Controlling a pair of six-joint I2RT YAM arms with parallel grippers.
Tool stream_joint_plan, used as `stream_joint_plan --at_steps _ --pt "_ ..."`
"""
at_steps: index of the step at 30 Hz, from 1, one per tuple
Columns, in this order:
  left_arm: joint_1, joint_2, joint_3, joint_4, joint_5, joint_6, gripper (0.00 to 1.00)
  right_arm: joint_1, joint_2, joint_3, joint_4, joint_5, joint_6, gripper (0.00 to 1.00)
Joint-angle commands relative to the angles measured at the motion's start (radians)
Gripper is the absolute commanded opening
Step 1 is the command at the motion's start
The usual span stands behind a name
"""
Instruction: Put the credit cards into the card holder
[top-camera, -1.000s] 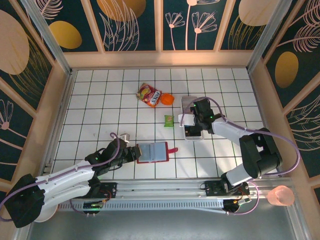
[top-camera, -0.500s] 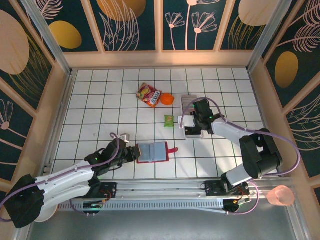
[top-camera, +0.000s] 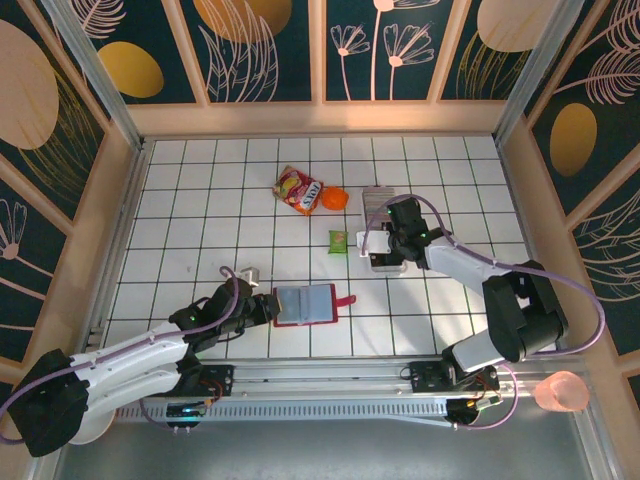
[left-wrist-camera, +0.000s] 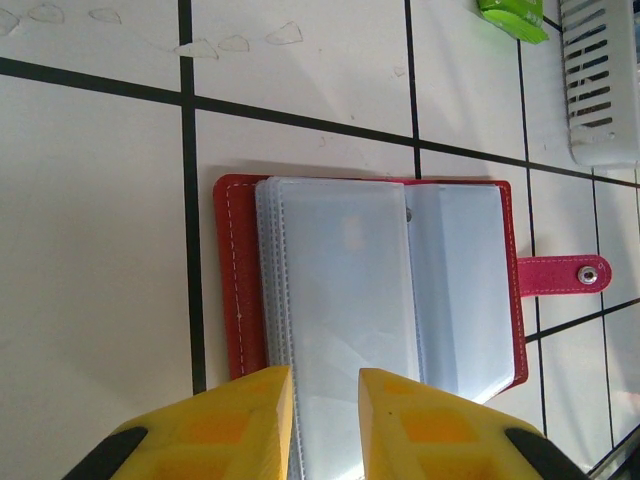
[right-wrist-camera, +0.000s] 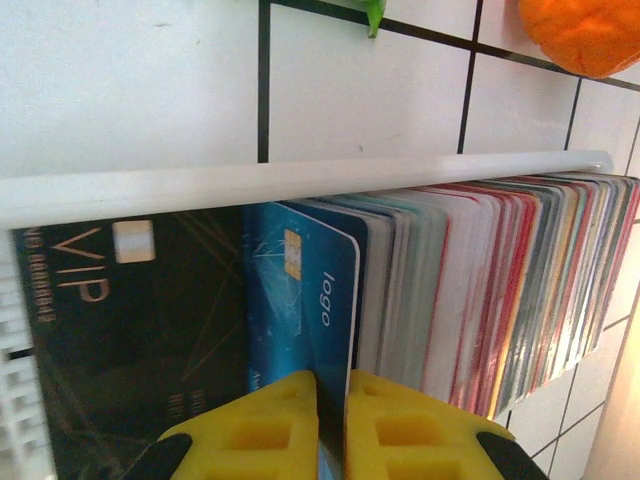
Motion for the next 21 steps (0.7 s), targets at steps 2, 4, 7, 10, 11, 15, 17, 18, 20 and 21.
stream_joint_plan --at_steps 2,4,7,10,11,15,17,18,20,21 --pt "-0.005 -0.010 -0.012 0.019 0.015 -0.013 0.23 -0.001 -0.039 0.029 -0.005 0.031 -0.033 0.11" --pt "-0.005 -0.009 -0.010 0.021 0.015 -0.013 0.23 -0.002 -0.050 0.030 -0.016 0.033 -0.031 0.11" --pt "-0.004 -0.009 -0.010 0.021 0.015 -0.012 0.23 -0.002 -0.071 0.033 -0.051 0.024 -0.026 0.09" --pt "-0.005 -0.007 -0.009 0.021 0.013 -0.010 0.23 -0.001 -0.096 0.045 -0.098 0.006 -0.004 0.06" --pt "-0.005 -0.006 -0.007 0.020 0.012 -0.008 0.23 0.000 -0.107 0.049 -0.115 -0.001 0.006 0.04" --pt "-0.005 -0.014 -0.001 0.009 -0.006 -0.007 0.23 0.010 -0.154 0.064 -0.182 -0.018 0.058 0.00" --pt "-0.005 -0.021 0.000 0.001 -0.016 -0.010 0.23 0.019 -0.187 0.067 -0.217 -0.029 0.089 0.00" --pt "-0.005 -0.027 -0.001 0.000 -0.020 -0.011 0.23 0.026 -0.205 0.070 -0.238 -0.036 0.110 0.00" --pt "-0.005 -0.037 0.001 -0.006 -0.029 -0.013 0.23 0.037 -0.238 0.080 -0.274 -0.039 0.162 0.00" --pt "-0.005 -0.043 0.003 -0.009 -0.034 -0.015 0.23 0.043 -0.257 0.087 -0.291 -0.067 0.203 0.00"
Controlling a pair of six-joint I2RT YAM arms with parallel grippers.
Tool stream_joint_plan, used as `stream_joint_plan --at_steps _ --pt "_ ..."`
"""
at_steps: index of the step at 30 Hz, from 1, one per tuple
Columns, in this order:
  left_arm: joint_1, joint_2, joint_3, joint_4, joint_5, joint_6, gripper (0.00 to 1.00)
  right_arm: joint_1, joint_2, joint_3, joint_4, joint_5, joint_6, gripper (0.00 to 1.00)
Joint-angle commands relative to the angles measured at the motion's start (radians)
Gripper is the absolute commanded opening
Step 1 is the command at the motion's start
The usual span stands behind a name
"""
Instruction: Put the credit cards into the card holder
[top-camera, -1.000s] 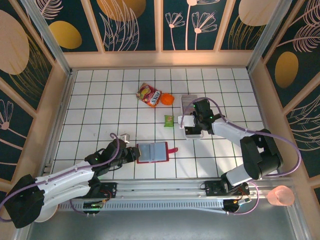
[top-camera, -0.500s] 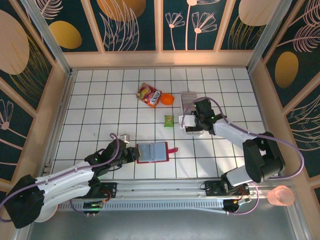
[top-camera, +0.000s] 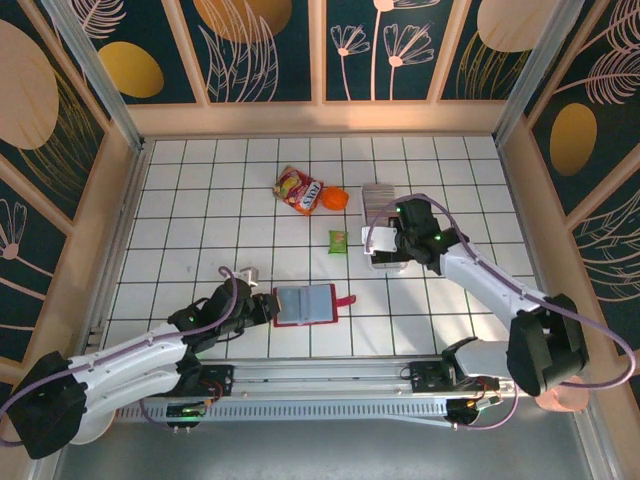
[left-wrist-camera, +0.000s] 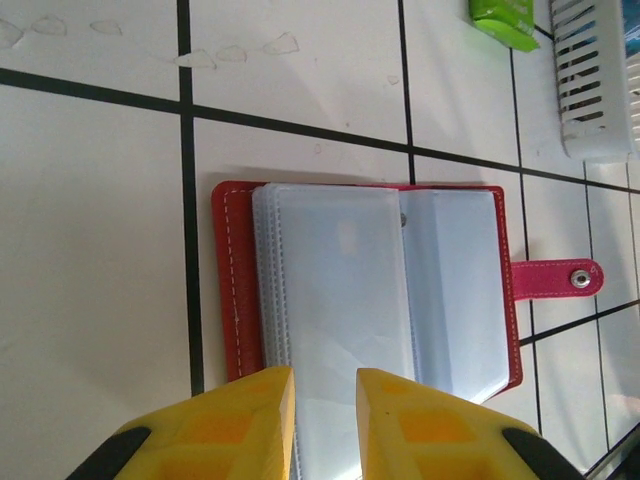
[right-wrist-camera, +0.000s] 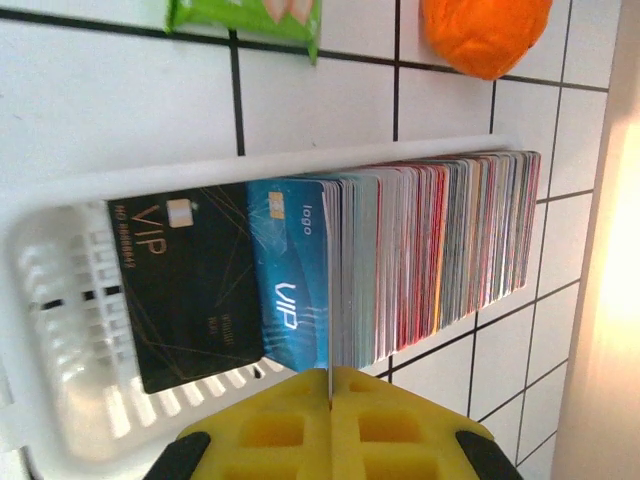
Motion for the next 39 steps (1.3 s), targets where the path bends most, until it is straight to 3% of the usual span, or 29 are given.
stream_joint_plan --at_steps 1,7,12,17,20,29,39 --pt "-0.005 -0.022 0.009 -0.013 -0.028 -0.015 0.24 0.027 -0.069 0.054 -0.102 -0.062 0.148 0.00" --pt "-0.005 -0.035 0.032 -0.058 -0.051 -0.012 0.25 0.063 -0.158 0.129 -0.067 -0.071 0.646 0.00" --pt "-0.005 -0.073 0.015 -0.071 -0.061 -0.026 0.26 0.070 -0.152 0.237 -0.144 -0.015 1.230 0.00" --pt "-0.005 -0.084 0.017 -0.087 -0.078 -0.027 0.31 0.114 -0.192 0.147 -0.083 -0.249 1.668 0.00" --pt "-0.005 -0.059 0.026 -0.080 -0.078 -0.027 0.31 0.170 -0.229 0.047 0.018 -0.245 1.878 0.00" --pt "-0.005 -0.011 0.043 -0.068 -0.097 -0.029 0.35 0.308 -0.185 -0.130 0.247 -0.258 2.137 0.00" --pt "-0.005 0.043 0.043 -0.026 -0.050 -0.032 0.32 0.474 0.029 -0.198 0.533 -0.238 2.290 0.00"
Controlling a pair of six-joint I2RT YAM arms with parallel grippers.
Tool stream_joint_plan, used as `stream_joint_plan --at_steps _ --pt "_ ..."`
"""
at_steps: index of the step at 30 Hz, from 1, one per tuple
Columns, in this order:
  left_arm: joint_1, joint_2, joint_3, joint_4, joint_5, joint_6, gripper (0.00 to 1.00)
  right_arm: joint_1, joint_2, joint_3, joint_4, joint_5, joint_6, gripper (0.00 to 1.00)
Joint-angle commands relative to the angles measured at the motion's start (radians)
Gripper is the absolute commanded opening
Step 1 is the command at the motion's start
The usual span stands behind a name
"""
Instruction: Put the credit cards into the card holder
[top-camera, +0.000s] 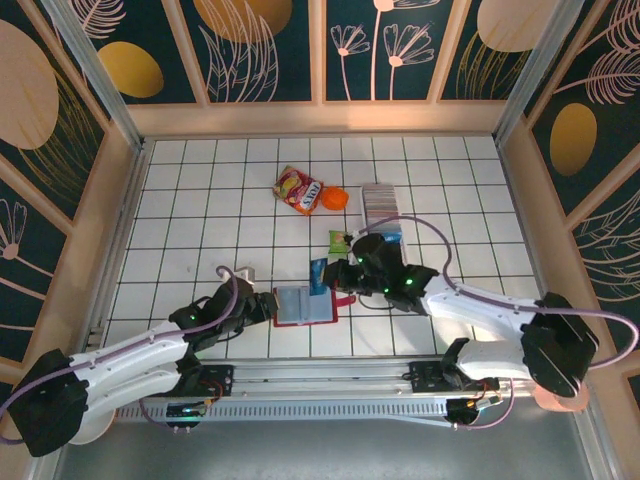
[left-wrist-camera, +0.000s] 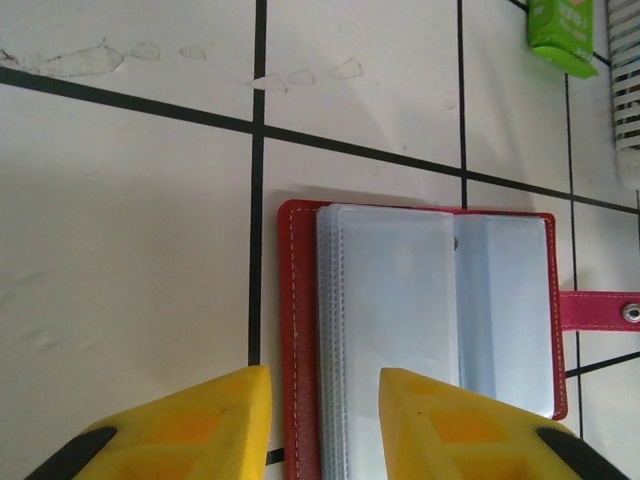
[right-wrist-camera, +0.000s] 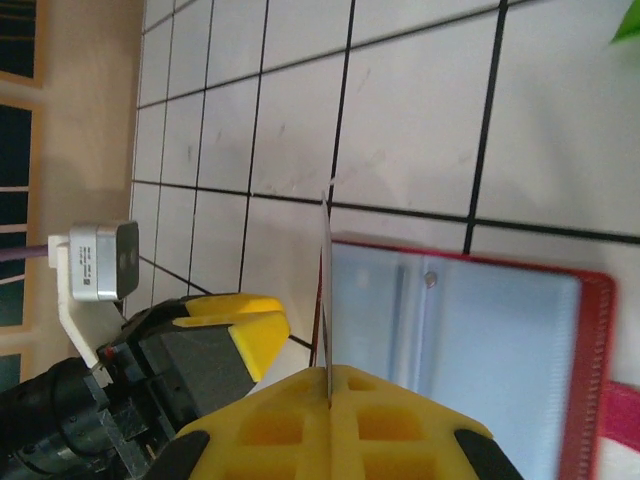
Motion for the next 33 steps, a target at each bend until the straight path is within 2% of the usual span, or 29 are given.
stream_joint_plan --at_steps 1,15,33 --pt "-0.005 0.016 0.021 0.033 0.021 -0.016 0.32 0.032 0.064 -0.019 0.146 0.011 0.083 0.00" --pt "-0.005 0.048 -0.005 0.074 0.049 -0.041 0.23 0.100 0.179 -0.081 0.175 0.067 0.114 0.00" --pt "-0.006 0.129 -0.007 0.074 0.040 -0.008 0.14 0.105 0.265 -0.110 0.314 0.032 0.156 0.00"
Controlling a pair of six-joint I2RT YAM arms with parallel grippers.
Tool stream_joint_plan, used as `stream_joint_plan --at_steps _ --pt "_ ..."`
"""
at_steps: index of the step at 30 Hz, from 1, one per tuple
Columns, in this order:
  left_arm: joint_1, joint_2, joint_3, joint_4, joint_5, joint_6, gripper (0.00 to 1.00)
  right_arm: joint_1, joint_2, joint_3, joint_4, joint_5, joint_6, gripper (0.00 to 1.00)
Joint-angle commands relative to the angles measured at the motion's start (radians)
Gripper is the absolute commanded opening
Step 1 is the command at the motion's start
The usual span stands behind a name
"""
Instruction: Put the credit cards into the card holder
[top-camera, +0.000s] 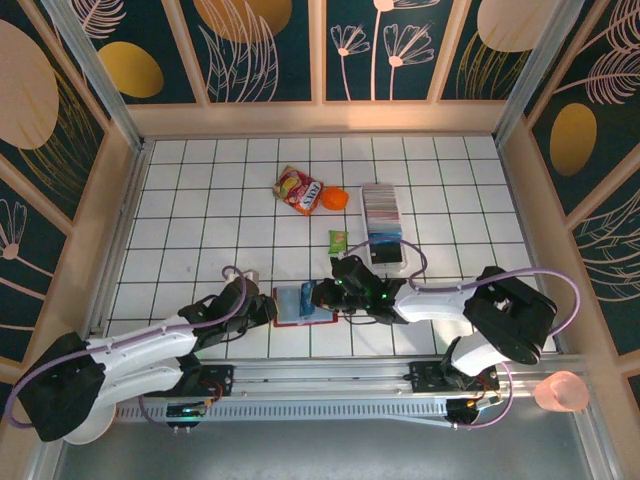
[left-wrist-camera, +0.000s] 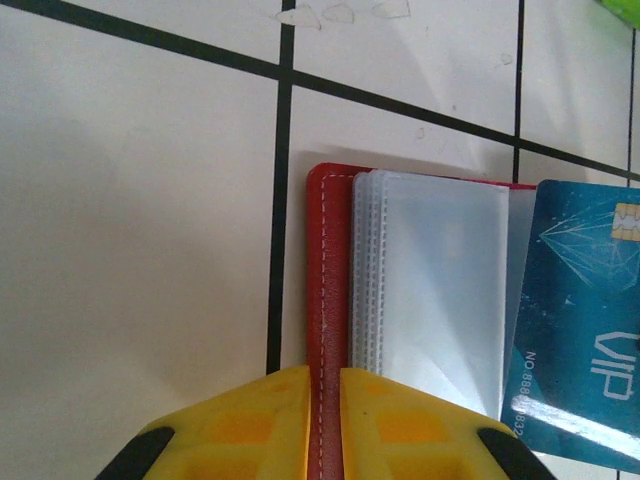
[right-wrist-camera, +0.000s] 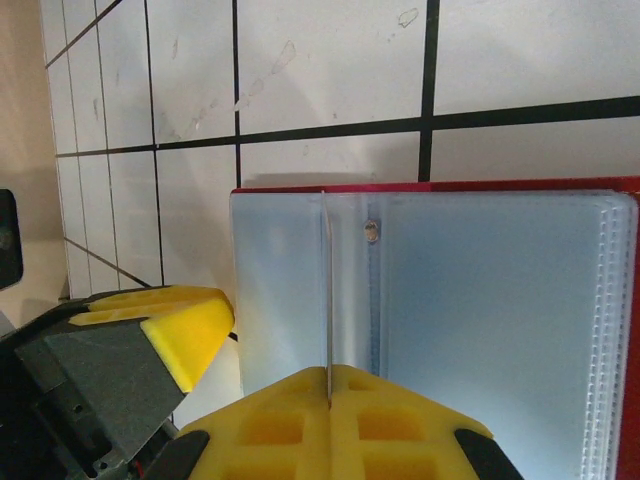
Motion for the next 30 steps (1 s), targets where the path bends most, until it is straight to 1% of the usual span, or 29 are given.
stream_joint_plan --at_steps 1,7,18,23,30 --pt "-0.005 0.011 -0.009 0.023 0.008 0.013 0.14 0.013 0.021 -0.021 0.050 -0.003 0.024 0.00" --pt "-0.004 0.016 -0.015 0.025 0.010 0.012 0.12 0.022 0.041 -0.031 0.061 -0.003 0.038 0.00" --pt "-0.005 0.034 -0.024 0.015 -0.004 0.019 0.05 0.042 0.079 -0.036 0.114 -0.029 0.066 0.00" --pt "-0.005 0.046 -0.022 0.017 -0.004 0.022 0.04 0.046 0.069 -0.047 0.104 -0.033 0.068 0.00" --pt "-0.005 0.060 -0.027 0.023 -0.006 0.023 0.03 0.048 0.100 -0.030 0.137 -0.046 0.068 0.00"
